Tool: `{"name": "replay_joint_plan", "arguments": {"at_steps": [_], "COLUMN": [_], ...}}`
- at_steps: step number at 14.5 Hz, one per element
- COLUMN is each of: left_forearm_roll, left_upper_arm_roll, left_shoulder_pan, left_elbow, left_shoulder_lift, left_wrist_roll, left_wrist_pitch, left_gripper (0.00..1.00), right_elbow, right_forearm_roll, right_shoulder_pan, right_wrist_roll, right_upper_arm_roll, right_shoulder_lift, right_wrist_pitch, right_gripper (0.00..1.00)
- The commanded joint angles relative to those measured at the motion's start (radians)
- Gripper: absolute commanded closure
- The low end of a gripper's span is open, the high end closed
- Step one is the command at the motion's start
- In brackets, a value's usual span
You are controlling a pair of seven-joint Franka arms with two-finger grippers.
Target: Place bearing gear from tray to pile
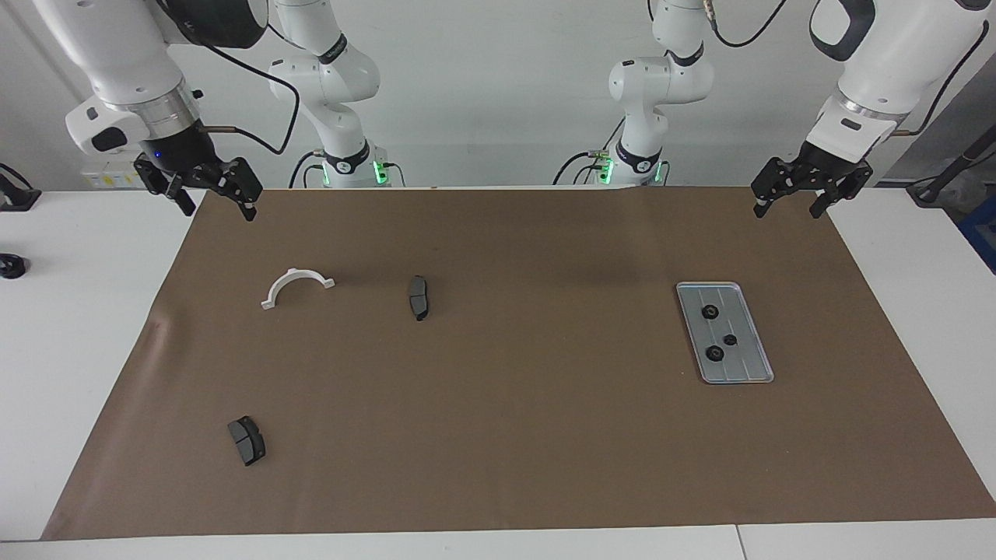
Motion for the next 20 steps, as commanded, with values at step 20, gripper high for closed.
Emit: {"name": "replay_joint_plan", "arguments": {"at_steps": [20], "left_forearm_roll": [-0.007], "left_upper_arm_roll": [0.006], "left_shoulder_pan": [0.000], "left_elbow": [-0.550], "left_shoulder_lift": [-0.102], "left_wrist_roll": [0.016], "left_wrist_pitch": [0.522], "left_gripper": [0.00], "right_elbow": [-0.024], "right_forearm_roll": [0.010], "right_shoulder_pan": [-0.002], "right_wrist_roll": [0.014], "right_upper_arm_roll": [0.000], "right_shoulder_lift": [-0.021], "right_wrist_pitch": [0.005], "right_gripper": [0.00]}}
